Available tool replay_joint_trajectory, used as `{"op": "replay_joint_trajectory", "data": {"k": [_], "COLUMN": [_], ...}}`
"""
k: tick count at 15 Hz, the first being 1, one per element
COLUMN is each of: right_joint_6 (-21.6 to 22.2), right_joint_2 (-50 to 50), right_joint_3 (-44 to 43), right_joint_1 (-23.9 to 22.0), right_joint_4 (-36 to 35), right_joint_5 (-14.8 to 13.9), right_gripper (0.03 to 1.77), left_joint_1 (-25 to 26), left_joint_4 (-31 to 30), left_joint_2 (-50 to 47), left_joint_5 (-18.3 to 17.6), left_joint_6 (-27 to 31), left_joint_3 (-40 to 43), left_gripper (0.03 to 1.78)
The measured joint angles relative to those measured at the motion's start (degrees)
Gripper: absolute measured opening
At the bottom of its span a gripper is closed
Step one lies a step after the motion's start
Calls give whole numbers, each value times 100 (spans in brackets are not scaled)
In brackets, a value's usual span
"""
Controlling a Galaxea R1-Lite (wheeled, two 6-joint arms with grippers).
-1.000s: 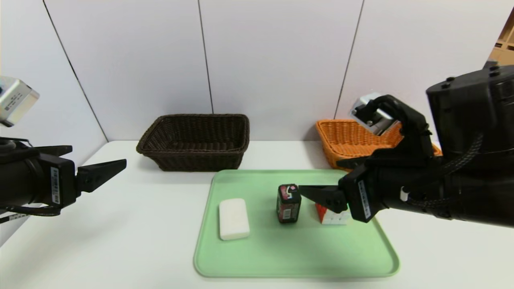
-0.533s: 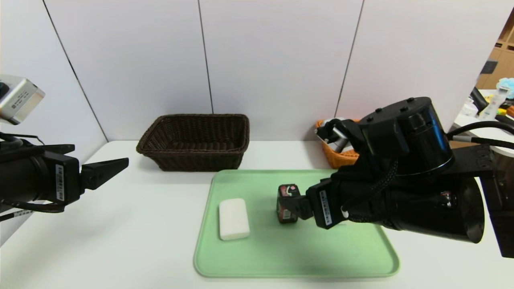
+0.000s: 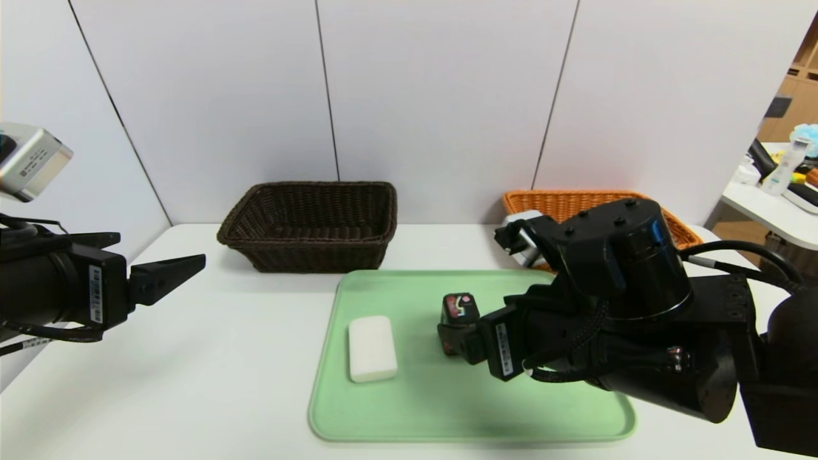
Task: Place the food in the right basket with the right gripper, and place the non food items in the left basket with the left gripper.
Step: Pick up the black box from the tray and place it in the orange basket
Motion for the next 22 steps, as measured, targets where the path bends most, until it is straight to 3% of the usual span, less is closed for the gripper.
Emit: {"op": "replay_joint_trajectory", "data": {"k": [13, 22], "right_joint_6": [265, 266], "right_joint_2": [552, 731], "right_joint_3": [1384, 1537], "right_joint_1": [210, 247], "right_joint_4": [-2684, -2992], "right_joint_5": [-244, -472], "right_gripper": [170, 170], "left_joint_1": [-11, -12], "left_joint_4": [-6, -5], "left_joint_2": [-55, -150], "left_joint_5": [-9, -11], "left_joint_6": [-2, -2], "left_joint_3": [213, 336], "left_gripper": [169, 169]}}
